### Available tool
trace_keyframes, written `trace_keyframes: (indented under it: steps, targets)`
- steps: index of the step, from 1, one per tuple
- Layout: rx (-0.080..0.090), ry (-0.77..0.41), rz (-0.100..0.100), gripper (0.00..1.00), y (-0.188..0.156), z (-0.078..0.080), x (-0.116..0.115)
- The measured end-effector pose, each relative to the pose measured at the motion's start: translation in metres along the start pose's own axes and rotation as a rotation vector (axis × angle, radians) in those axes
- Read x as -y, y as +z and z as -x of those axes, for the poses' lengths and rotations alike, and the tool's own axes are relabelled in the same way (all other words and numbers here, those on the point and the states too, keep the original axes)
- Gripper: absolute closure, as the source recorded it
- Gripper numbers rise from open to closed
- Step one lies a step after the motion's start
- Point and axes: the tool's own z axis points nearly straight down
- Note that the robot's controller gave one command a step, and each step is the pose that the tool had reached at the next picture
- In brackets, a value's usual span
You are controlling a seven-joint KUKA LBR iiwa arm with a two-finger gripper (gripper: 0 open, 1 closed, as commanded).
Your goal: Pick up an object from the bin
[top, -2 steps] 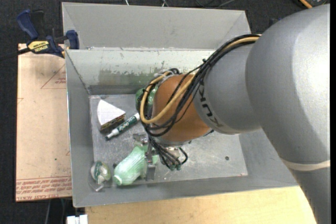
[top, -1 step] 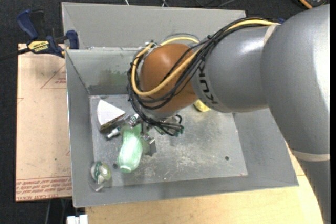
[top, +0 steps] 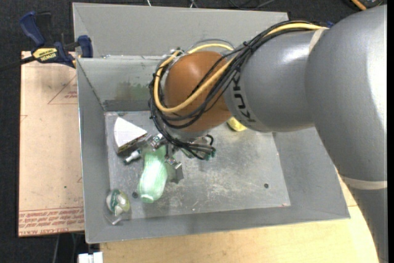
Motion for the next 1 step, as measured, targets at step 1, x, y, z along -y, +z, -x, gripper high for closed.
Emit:
trace_keyframes:
  steps: [1]
  targets:
    - [0.006,0.017,-0.001,1.0,0.0026,-0.0082,-0.0008]
